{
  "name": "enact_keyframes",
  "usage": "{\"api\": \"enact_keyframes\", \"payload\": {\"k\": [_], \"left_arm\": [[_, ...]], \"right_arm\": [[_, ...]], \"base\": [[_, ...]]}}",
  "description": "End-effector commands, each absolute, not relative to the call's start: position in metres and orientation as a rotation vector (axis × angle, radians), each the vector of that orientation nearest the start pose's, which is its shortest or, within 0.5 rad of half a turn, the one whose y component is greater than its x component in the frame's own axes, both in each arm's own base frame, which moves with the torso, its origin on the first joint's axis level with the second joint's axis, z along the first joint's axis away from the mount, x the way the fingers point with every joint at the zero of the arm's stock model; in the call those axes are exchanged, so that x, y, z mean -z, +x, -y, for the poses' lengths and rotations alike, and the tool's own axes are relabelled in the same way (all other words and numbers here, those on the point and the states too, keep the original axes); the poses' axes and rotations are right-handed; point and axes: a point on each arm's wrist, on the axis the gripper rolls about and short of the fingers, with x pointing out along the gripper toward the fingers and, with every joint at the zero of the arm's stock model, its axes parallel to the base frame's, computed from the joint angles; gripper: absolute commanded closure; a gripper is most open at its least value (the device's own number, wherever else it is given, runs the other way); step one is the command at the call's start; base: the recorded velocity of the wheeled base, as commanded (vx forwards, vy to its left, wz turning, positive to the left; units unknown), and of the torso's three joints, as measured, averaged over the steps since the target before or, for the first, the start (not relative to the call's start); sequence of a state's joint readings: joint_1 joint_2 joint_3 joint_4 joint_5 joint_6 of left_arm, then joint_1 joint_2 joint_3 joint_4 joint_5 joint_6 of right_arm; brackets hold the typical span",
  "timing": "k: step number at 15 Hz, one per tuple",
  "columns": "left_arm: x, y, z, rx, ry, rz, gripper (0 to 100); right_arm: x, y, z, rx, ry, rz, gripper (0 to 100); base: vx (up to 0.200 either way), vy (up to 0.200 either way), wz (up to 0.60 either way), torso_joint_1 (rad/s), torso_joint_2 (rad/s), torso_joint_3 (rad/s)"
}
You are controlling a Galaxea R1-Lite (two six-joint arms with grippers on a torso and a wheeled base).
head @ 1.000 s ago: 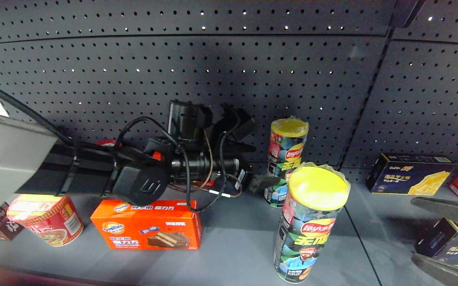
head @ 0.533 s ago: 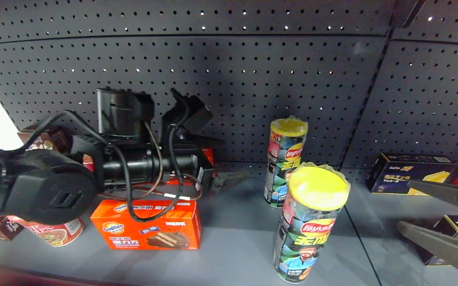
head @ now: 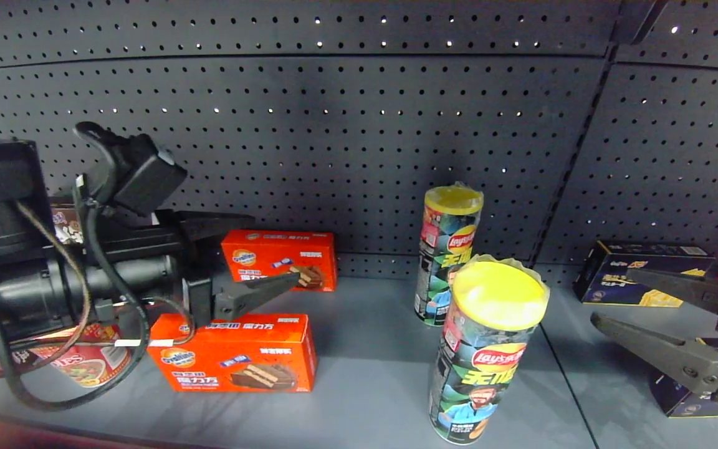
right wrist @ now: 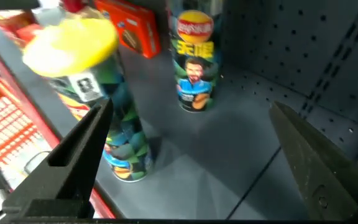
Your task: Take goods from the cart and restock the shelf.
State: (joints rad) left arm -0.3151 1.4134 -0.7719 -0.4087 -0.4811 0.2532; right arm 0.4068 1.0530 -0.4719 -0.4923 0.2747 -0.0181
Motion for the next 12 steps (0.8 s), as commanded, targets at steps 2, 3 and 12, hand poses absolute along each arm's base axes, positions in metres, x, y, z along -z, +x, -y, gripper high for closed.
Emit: {"api": "enact_keyframes", "payload": {"k": [2, 3, 12], "left_arm": [[-0.236, 0.190, 0.054, 0.726, 0.216, -0.086, 0], [-0.238, 0.185, 0.049, 0.702, 0.215, -0.073, 0], [-0.239, 0.125, 0.007, 0.462, 0.223, 0.016, 0]], "right_arm": [[-0.219, 0.128, -0.060, -0.661, -0.020, -0.082, 0], [-0.221, 0.129, -0.058, -0.645, -0.019, -0.071, 0], [-0.238, 0.106, -0.030, -0.377, -0.017, 0.017, 0]], "base": [[0.000, 0.000, 0.00, 0.000, 0.00, 0.000], [0.000, 0.000, 0.00, 0.000, 0.00, 0.000], [0.000, 0.000, 0.00, 0.000, 0.00, 0.000]]}}
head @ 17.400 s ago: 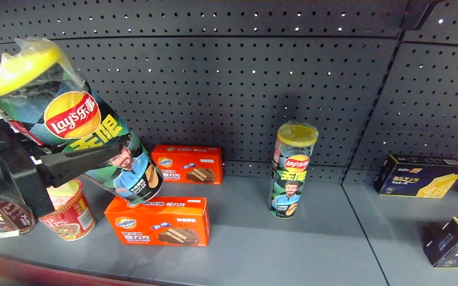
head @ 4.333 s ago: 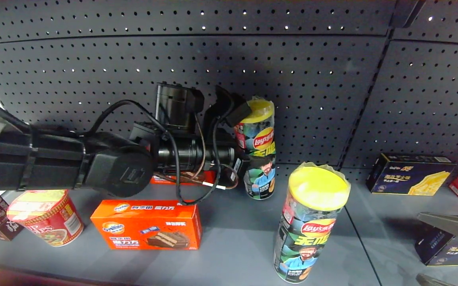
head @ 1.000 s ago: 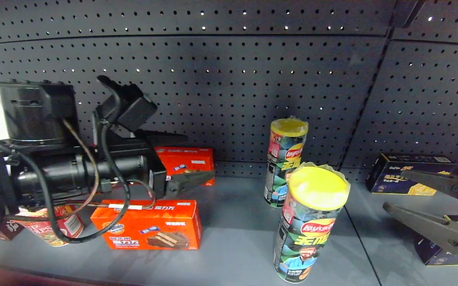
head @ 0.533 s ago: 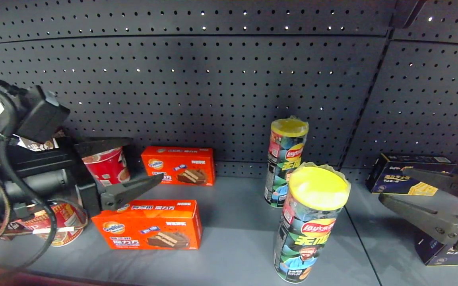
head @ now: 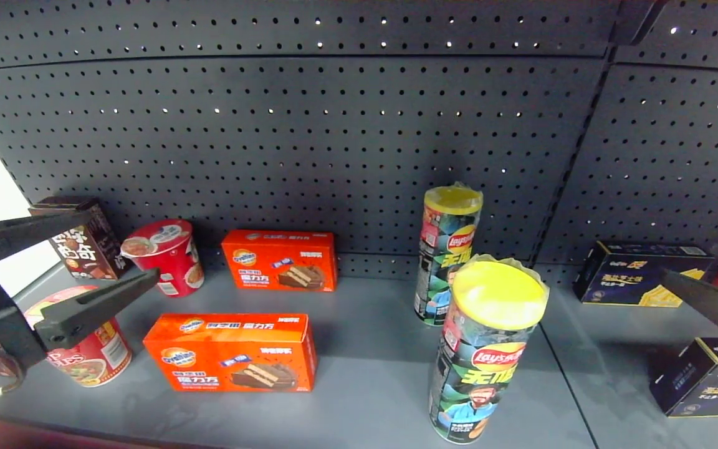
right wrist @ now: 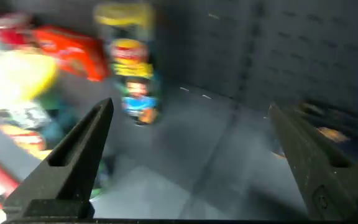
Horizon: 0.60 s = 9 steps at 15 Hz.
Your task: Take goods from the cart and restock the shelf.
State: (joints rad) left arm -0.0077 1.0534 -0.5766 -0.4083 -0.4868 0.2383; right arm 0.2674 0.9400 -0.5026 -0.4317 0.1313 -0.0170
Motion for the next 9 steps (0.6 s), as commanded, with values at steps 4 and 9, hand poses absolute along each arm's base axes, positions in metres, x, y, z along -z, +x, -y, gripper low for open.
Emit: {"api": "enact_keyframes", "payload": {"k": [4, 9], "left_arm": [[-0.215, 0.087, 0.006, 0.427, 0.226, 0.017, 0], [-0.214, 0.085, 0.005, 0.390, 0.228, 0.018, 0]], "right_arm": [[-0.233, 0.087, -0.025, -0.332, -0.023, -0.032, 0], [-0.230, 0.096, -0.031, -0.364, -0.033, -0.071, 0]], "base": [[0.000, 0.000, 0.00, 0.000, 0.00, 0.000], [0.000, 0.000, 0.00, 0.000, 0.00, 0.000]]}}
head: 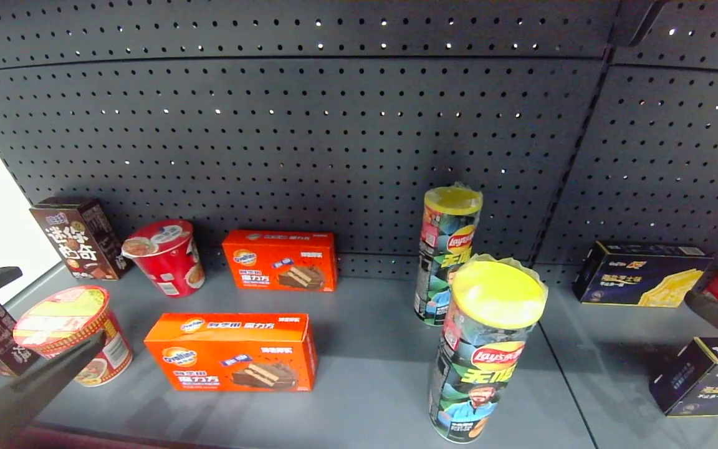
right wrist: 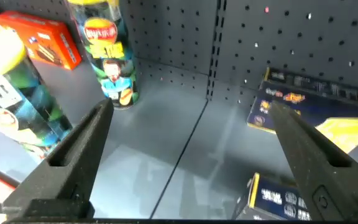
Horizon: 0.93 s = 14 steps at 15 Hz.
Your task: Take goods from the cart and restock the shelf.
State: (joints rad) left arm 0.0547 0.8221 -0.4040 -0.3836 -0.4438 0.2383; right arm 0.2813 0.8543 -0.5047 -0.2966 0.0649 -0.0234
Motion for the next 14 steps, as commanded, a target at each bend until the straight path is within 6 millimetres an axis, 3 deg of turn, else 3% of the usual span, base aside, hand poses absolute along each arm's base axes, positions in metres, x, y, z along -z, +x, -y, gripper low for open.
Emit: {"api": "enact_keyframes", "payload": {"k": [1, 5, 10, 14], "left_arm": [[-0.213, 0.085, 0.005, 0.390, 0.228, 0.014, 0], [-0.212, 0.086, 0.005, 0.386, 0.225, 0.008, 0], [-0.214, 0.094, 0.005, 0.400, 0.222, -0.008, 0], [-0.210, 0.093, 0.005, 0.402, 0.218, -0.023, 0]], "right_arm": [[-0.226, 0.097, -0.034, -0.389, -0.046, -0.087, 0], [-0.225, 0.108, -0.038, -0.391, -0.076, -0.114, 0], [-0.203, 0.107, -0.052, -0.518, -0.126, -0.215, 0], [-0.184, 0.121, -0.070, -0.603, -0.224, -0.336, 0]], "base": [[0.000, 0.000, 0.00, 0.000, 0.00, 0.000], [0.000, 0.000, 0.00, 0.000, 0.00, 0.000], [0.000, 0.000, 0.00, 0.000, 0.00, 0.000], [0.000, 0.000, 0.00, 0.000, 0.00, 0.000]]}}
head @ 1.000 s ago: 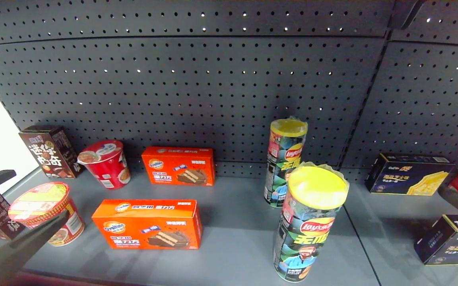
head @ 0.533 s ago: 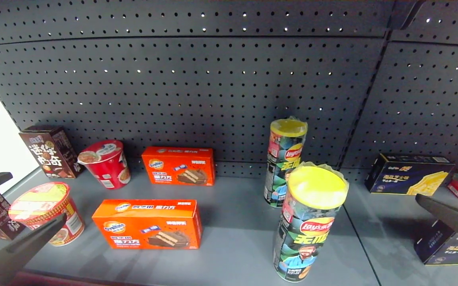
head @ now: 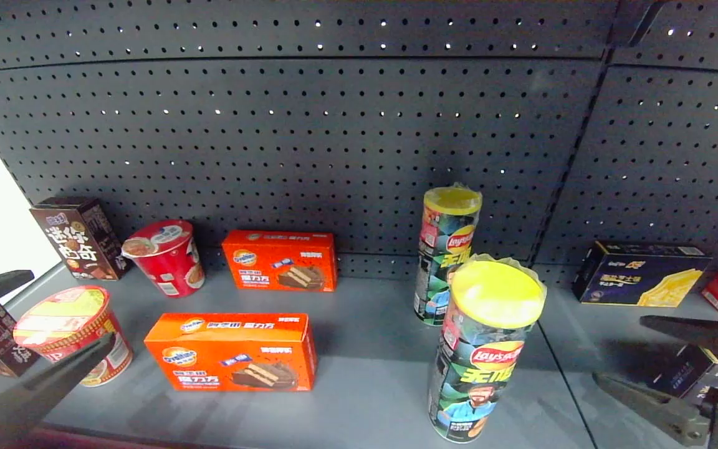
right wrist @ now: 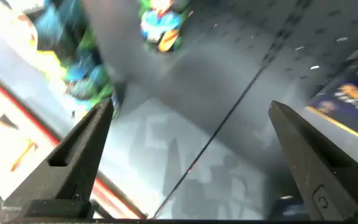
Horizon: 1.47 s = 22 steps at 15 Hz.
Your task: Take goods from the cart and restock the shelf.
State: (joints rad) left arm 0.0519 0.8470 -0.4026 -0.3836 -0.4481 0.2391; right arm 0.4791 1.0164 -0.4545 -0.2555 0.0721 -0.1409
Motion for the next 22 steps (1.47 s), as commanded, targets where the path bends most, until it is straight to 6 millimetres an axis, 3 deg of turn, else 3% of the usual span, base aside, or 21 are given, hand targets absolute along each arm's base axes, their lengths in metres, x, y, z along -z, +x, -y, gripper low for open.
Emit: {"api": "enact_keyframes", "payload": {"k": [1, 8, 17, 22], "left_arm": [[-0.210, 0.094, 0.005, 0.402, 0.218, -0.023, 0], [-0.210, 0.093, 0.005, 0.402, 0.218, -0.021, 0], [-0.209, 0.093, 0.005, 0.404, 0.216, -0.024, 0], [-0.209, 0.093, 0.005, 0.404, 0.216, -0.024, 0]], "right_arm": [[-0.179, 0.124, -0.075, -0.624, -0.235, -0.364, 0], [-0.159, 0.150, -0.098, -0.577, -0.308, -0.500, 0], [-0.166, 0.172, -0.114, -0.577, -0.311, -0.494, 0], [-0.165, 0.168, -0.119, -0.610, -0.320, -0.492, 0]], "base": [[0.000, 0.000, 0.00, 0.000, 0.00, 0.000], [0.000, 0.000, 0.00, 0.000, 0.00, 0.000], [0.000, 0.000, 0.00, 0.000, 0.00, 0.000], [0.000, 0.000, 0.00, 0.000, 0.00, 0.000]]}}
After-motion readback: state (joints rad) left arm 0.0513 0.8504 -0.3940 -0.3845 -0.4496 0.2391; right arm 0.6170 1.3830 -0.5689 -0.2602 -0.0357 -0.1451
